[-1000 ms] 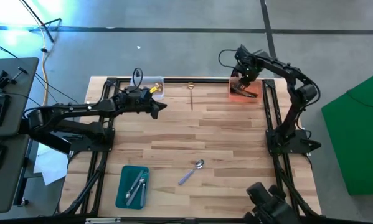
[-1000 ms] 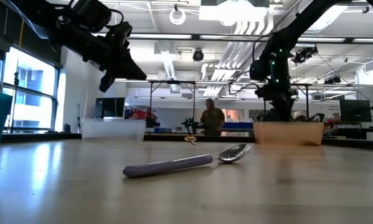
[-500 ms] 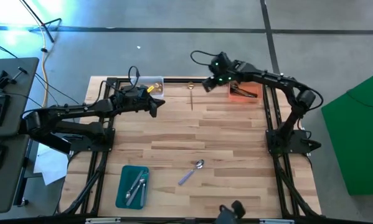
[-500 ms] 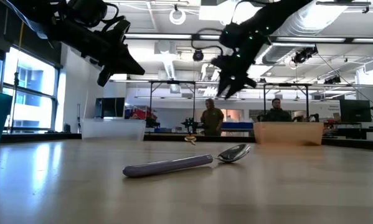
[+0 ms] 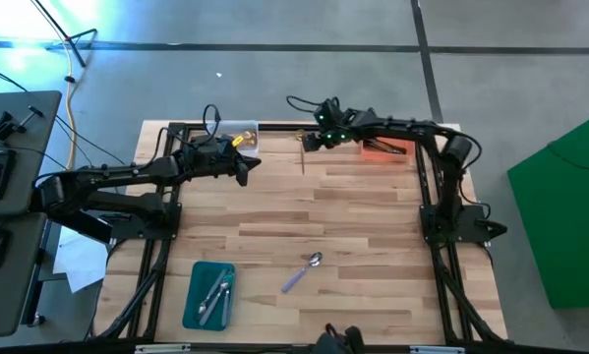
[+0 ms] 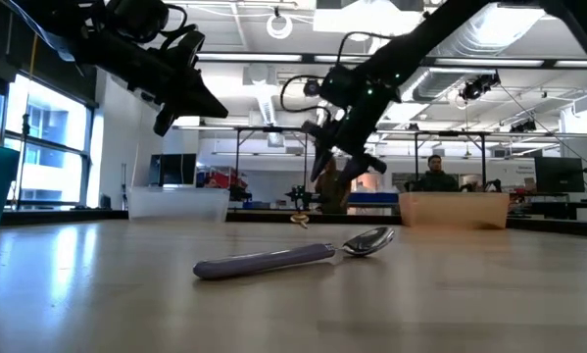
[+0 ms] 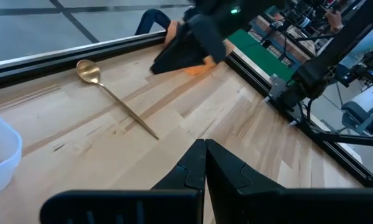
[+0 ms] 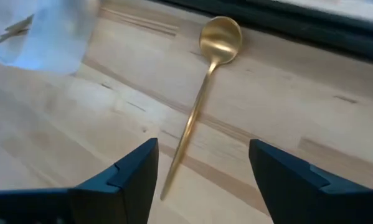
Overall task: Sort silverware by color (type)
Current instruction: Put the gold spoon into the transparent bin
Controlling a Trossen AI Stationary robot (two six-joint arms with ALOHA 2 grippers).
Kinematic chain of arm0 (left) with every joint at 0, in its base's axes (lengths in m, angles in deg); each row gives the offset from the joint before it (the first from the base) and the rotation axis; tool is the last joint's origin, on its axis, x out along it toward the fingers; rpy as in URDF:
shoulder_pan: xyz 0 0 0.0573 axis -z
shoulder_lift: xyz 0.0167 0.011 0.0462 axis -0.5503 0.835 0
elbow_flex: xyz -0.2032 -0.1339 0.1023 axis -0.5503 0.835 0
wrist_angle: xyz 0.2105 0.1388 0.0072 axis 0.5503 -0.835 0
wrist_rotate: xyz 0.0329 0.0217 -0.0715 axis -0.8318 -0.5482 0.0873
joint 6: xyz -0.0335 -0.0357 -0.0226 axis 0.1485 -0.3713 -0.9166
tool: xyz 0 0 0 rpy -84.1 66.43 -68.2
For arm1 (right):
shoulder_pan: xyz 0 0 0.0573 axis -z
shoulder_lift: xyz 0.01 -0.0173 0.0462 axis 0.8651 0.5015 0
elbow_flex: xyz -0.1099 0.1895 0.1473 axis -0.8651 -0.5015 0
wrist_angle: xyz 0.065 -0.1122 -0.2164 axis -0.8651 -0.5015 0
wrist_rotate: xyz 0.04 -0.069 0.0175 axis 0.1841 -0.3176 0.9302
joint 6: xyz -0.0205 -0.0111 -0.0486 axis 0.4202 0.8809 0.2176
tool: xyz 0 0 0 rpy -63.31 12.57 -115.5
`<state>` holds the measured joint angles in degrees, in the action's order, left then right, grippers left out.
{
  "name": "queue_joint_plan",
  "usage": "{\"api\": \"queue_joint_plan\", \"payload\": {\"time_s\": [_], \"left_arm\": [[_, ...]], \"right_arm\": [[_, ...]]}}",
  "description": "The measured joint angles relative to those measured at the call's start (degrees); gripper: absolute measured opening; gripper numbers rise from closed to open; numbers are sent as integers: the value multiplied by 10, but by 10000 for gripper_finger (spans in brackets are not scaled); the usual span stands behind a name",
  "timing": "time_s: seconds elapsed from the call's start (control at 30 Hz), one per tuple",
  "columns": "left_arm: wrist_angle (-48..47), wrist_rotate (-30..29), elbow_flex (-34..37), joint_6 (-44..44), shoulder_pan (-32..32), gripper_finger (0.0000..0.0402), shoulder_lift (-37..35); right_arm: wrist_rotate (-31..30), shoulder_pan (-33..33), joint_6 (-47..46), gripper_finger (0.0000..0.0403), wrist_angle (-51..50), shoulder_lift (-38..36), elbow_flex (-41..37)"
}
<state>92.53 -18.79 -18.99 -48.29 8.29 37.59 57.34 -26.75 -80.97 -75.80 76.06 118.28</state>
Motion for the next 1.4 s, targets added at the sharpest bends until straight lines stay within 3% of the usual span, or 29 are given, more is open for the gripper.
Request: {"api": "queue_joint_plan", "payload": {"time_s": [0.17,0.53,0.77,1.1,1.4], "left_arm": [[0,1,0,-1,0,0,0],[0,0,0,0,0,0,0],[0,-4,0,0,0,0,0],[0,-4,0,-6,0,0,0],[8,1,0,-31,0,2,0]], "right_arm": [[11,1,-5,236,-39,65,77],[10,20,40,230,-283,278,397],[38,18,54,148,-362,370,531],[77,34,99,9,-408,381,546],[130,41,149,3,-412,365,545]]}}
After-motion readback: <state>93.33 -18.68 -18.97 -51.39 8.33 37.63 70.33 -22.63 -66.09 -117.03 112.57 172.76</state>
